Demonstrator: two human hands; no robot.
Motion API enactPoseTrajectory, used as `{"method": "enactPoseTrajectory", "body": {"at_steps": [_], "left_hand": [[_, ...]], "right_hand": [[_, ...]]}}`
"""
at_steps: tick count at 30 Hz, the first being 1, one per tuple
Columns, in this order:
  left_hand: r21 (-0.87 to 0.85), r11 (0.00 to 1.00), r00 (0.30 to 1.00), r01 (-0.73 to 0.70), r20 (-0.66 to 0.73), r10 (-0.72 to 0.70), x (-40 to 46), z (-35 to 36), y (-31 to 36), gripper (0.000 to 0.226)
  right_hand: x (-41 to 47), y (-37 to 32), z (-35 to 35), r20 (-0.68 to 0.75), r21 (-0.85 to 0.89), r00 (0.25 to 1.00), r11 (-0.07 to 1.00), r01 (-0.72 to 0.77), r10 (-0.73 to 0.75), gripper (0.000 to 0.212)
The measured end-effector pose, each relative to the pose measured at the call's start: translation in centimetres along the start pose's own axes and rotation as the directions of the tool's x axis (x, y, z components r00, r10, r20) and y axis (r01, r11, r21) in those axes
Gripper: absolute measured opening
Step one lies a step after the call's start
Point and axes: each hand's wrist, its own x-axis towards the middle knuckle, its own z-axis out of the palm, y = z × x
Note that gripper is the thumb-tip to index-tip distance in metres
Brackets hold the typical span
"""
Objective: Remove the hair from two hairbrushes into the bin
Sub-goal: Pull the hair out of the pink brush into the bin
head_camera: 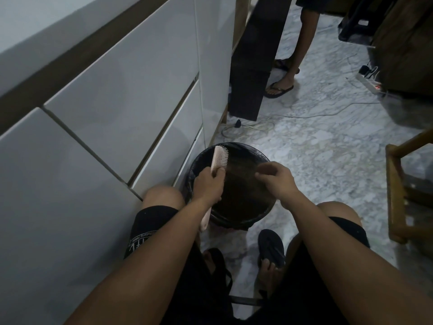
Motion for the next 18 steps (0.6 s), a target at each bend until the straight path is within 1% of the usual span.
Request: {"method": "enactPoseTrajectory", "body": {"at_steps": [2, 3, 5, 7, 8, 9, 11, 13, 15, 18], "left_hand": [[0.019, 1.000, 0.999, -0.021, 0.026, 0.020, 0.5, -0.5, 0.4, 0.040], [0.036, 0.999, 0.999, -0.031, 0.040, 0.029, 0.7, -0.6, 0.6, 0.039], [0.075, 0.996, 0.997, -0.052, 0.067, 0.047, 1.3, -1.0, 0.9, 0.038], [0.101, 0.993, 0.995, -0.064, 0.082, 0.056, 1.9, -1.1, 1.1, 0.034], [0.116, 0.991, 0.994, -0.069, 0.089, 0.059, 2.0, -1.2, 1.2, 0.032], [0.134, 0.988, 0.994, -0.074, 0.094, 0.062, 2.2, -1.3, 1.2, 0.031], [0.158, 0.985, 0.993, -0.071, 0.106, 0.055, 2.3, -1.4, 1.1, 0.030], [0.167, 0.985, 0.994, -0.047, 0.104, 0.030, 2.4, -1.3, 1.0, 0.032], [0.170, 0.985, 0.995, -0.026, 0.103, 0.009, 2.6, -1.1, 0.9, 0.032], [0.158, 0.987, 0.994, -0.019, 0.105, 0.002, 2.8, -0.9, 0.8, 0.026]], "right_hand": [[1.1, -0.1, 0.0, -0.031, -0.063, 0.999, 0.998, 0.015, -0.017, 0.023], [1.6, -0.1, 0.0, -0.046, -0.119, 0.999, 0.993, 0.019, -0.025, 0.027], [2.3, -0.2, 0.1, -0.056, -0.252, 0.997, 0.967, 0.031, -0.046, 0.043], [2.7, -0.3, 0.5, -0.081, -0.400, 0.994, 0.916, 0.035, -0.073, 0.061], [2.9, -0.1, 0.7, -0.098, -0.468, 0.991, 0.883, 0.037, -0.094, 0.064], [2.9, 0.0, 0.9, -0.116, -0.520, 0.987, 0.854, 0.035, -0.111, 0.061], [2.8, 0.5, 1.5, -0.149, -0.525, 0.980, 0.850, 0.035, -0.132, 0.044], [2.7, 0.6, 2.0, -0.173, -0.439, 0.978, 0.898, 0.029, -0.117, 0.029], [2.8, 0.5, 2.4, -0.172, -0.361, 0.978, 0.931, 0.045, -0.114, 0.025], [2.8, 0.3, 2.7, -0.191, -0.339, 0.964, 0.934, 0.114, -0.187, 0.023]]}}
